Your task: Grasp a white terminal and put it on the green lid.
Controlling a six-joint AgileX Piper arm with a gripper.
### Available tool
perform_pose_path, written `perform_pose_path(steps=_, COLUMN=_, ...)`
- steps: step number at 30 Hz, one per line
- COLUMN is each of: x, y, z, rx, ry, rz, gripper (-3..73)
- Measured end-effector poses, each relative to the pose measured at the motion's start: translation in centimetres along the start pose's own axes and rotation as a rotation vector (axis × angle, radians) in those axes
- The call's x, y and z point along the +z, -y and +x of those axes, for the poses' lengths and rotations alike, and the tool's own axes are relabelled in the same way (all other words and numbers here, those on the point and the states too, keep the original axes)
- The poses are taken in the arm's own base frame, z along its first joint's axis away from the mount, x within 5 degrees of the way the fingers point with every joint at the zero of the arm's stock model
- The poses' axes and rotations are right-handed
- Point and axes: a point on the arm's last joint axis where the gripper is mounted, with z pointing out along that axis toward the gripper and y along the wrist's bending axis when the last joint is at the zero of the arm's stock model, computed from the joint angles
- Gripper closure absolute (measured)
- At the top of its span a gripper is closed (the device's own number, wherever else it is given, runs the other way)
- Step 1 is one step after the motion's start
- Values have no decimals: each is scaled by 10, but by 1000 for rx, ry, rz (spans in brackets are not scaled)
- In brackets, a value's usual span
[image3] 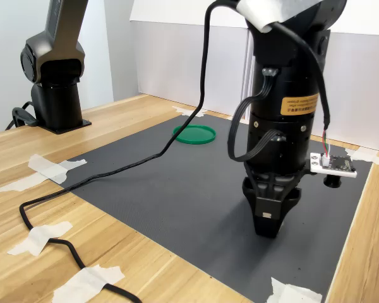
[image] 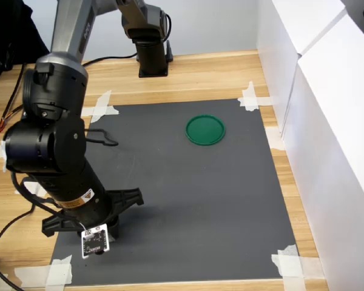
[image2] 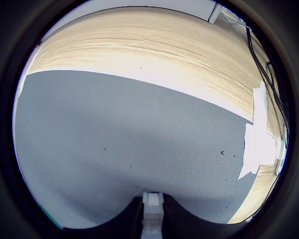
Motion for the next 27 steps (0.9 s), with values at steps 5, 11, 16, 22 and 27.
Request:
perform_pose_path(steps=5, x=0, y=0, z=1, rx=9, ry=-9, rz=-5, gripper=596)
perform_pose_path(steps=11, x=-6, y=-2, z=2, rx=22, ry=-49, rz=-35, gripper=596)
perform_pose_path(steps=16, x=-26, y=-3, z=-1, rx=29, ry=-14, rz=-43, gripper=596)
perform_pose_path(steps=22, x=-64, y=-16, z=-5, rx=12, ry=62, rz=-53, gripper=596)
perform_pose_path(steps=27, x=-93, y=-45, z=-9, rx=-58, ry=105, rz=-39, gripper=596)
